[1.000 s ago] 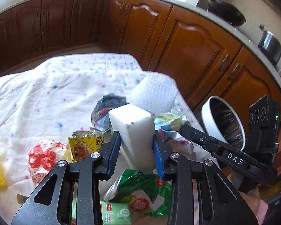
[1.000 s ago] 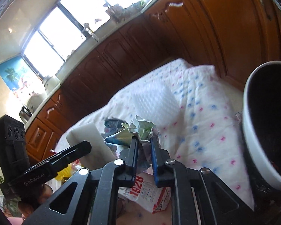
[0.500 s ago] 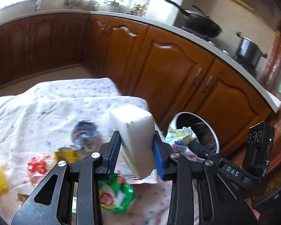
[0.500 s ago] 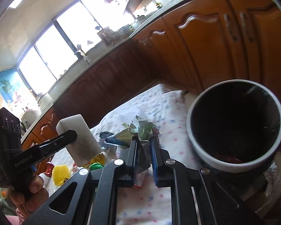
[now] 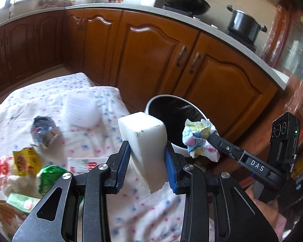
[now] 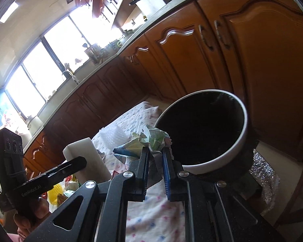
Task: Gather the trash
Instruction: 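Carry the foam block in the left tool into the bin while the right tool drops crumpled paper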
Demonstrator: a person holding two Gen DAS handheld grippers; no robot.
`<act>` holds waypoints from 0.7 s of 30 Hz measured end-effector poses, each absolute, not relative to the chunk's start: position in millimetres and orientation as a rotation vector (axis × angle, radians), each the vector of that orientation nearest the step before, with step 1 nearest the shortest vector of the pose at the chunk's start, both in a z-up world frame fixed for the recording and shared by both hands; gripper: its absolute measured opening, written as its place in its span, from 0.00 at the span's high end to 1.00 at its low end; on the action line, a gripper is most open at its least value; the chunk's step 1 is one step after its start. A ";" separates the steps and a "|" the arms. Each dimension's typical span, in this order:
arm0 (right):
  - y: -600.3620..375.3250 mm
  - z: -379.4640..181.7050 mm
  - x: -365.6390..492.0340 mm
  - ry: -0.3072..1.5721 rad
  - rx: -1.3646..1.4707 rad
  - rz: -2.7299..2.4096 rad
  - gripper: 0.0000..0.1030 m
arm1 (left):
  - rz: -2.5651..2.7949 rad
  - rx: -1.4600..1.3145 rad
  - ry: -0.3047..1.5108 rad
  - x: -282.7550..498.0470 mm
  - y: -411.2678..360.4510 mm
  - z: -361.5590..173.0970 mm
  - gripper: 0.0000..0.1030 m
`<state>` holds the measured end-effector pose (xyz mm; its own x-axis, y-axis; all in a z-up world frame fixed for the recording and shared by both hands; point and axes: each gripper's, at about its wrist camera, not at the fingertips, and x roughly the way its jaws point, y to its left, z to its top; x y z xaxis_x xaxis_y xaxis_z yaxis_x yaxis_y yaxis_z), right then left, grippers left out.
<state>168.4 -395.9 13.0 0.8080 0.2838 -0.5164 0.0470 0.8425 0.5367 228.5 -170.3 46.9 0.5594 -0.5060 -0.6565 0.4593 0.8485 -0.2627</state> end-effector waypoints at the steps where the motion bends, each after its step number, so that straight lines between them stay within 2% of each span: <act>1: -397.9 13.3 168.8 0.623 0.566 0.130 0.87 | -0.574 -0.057 0.795 227.0 -172.9 46.8 0.69; 21: -450.4 10.6 180.5 0.602 0.547 0.009 0.87 | -0.640 0.042 0.860 256.2 -251.8 32.8 0.69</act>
